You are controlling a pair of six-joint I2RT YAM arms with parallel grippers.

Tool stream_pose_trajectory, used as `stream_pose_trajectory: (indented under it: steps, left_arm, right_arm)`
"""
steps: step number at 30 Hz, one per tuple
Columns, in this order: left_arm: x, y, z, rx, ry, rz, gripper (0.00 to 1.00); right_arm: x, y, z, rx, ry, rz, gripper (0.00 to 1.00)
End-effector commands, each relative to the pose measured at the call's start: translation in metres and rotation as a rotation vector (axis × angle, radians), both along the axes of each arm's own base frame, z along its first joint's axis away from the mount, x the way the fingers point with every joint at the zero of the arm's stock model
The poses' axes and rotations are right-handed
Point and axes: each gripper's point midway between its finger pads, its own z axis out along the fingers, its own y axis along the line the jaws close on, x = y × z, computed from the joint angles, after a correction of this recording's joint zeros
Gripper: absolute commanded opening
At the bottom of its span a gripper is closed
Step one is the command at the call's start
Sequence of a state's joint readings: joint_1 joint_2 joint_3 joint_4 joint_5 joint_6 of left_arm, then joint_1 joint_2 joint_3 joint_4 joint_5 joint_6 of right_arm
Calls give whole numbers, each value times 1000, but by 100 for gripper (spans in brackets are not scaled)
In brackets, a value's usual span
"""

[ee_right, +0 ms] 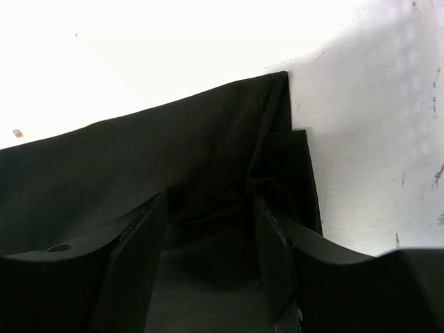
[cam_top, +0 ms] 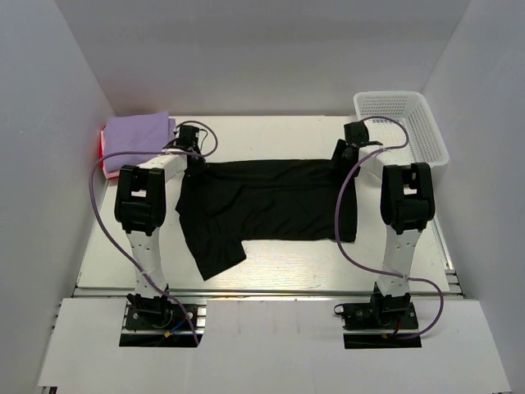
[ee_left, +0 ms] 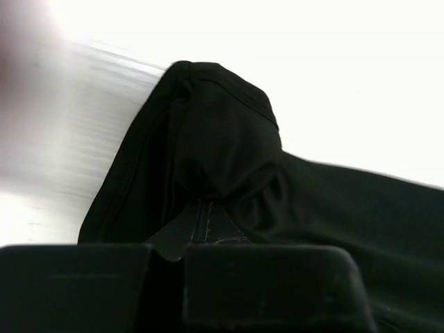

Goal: Fold and stack the t-shirts
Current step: Fold the flattened tshirt in 1/3 of the way, then grap the side of the flattened tshirt closest away from the robot with both arms

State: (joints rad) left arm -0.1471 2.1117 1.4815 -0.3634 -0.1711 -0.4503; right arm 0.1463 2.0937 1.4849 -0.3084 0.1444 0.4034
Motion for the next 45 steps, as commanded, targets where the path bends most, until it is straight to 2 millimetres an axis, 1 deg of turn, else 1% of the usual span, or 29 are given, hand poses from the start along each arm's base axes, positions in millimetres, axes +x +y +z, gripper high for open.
stream_pose_trajectory:
  steps: [1, 5, 6, 9, 11, 12, 14, 16, 17, 18, 19, 23, 24, 25, 26, 27, 29, 30, 31, 32, 33, 34, 35, 36, 37, 38, 39, 43, 45]
  left_arm:
    - [-26, 38, -29, 51, 135, 102, 0]
    - [-6, 37, -27, -3, 113, 93, 0]
    - [7, 38, -20, -18, 85, 83, 0]
    - [16, 30, -16, -44, 76, 38, 0]
    - [25, 25, -1, -67, 32, 8, 4]
    - [26, 25, 4, -61, 22, -1, 10]
    - [30, 24, 21, -64, -17, -18, 35]
    - [33, 24, 50, -53, -72, -36, 53]
    - [34, 25, 60, -48, -91, -45, 81]
    - [35, 25, 73, -35, -112, -62, 100]
    - [30, 32, 89, -7, -122, -39, 100]
    - [17, 36, 121, 13, -158, -47, 100]
    - [10, 34, 144, 2, -199, -54, 100]
    - [-1, 30, 141, 2, -185, -64, 100]
    - [-8, 28, 144, 6, -189, -56, 100]
    - [-21, 29, 159, 0, -201, -49, 100]
    - [-48, 20, 145, -57, -152, -64, 100]
    - [-60, 17, 143, -82, -143, -66, 100]
    - [-87, 12, 133, -122, -119, -75, 100]
    - [-100, 1, 128, -173, -112, -86, 100]
    - [-123, -6, 99, -217, -77, -102, 100]
    - [-138, -18, 94, -284, -65, -135, 100]
    - [-151, -23, 100, -321, -90, -145, 100]
    - [-165, -30, 92, -350, -74, -158, 100]
    - [-194, -32, 66, -381, -1, -152, 100]
    - [-207, -34, 60, -394, 15, -140, 100]
    - [-232, -35, 52, -399, 47, -135, 100]
    - [-290, -24, 37, -363, 132, -85, 100]
    - [-311, -22, 34, -347, 181, -41, 100]
  right_arm:
    - [-5, -20, -22, 4, 56, -94, 59]
    - [3, -6, -23, 54, 35, -23, 59]
    - [7, 4, -20, 84, 19, 14, 59]
    - [17, 12, -4, 90, -40, 90, 59]
    - [22, 13, 6, 81, -74, 104, 60]
    - [23, 22, 16, 120, -95, 142, 60]
    - [27, 28, 32, 111, -137, 192, 62]
    - [31, 39, 58, 117, -195, 262, 64]
    - [30, 43, 66, 117, -205, 287, 66]
    - [28, 50, 72, 119, -218, 311, 71]
    - [26, 58, 90, 116, -256, 347, 90]
    - [9, 72, 118, 95, -289, 374, 90]
    - [6, 72, 119, 91, -288, 371, 90]
    - [-5, 74, 115, 92, -273, 373, 90]
    - [-12, 78, 127, 98, -293, 379, 90]
    - [-21, 76, 118, 95, -270, 371, 90]
    - [-42, 78, 129, 92, -287, 347, 90]
    - [-56, 75, 113, 86, -247, 334, 90]
    - [-66, 77, 123, 86, -268, 339, 90]
    - [-87, 64, 106, 44, -230, 297, 90]
    - [-97, 67, 103, 62, -214, 272, 90]
    - [-106, 66, 109, 71, -227, 262, 90]
    - [-122, 63, 102, 75, -214, 253, 90]
    - [-138, 64, 96, 94, -197, 232, 90]
    - [-142, 61, 94, 95, -197, 211, 90]
    - [-153, 59, 97, 105, -208, 198, 90]
    - [-160, 57, 93, 109, -193, 181, 90]
    - [-174, 42, 105, 107, -224, 96, 90]
    - [-186, 34, 89, 96, -183, 66, 90]
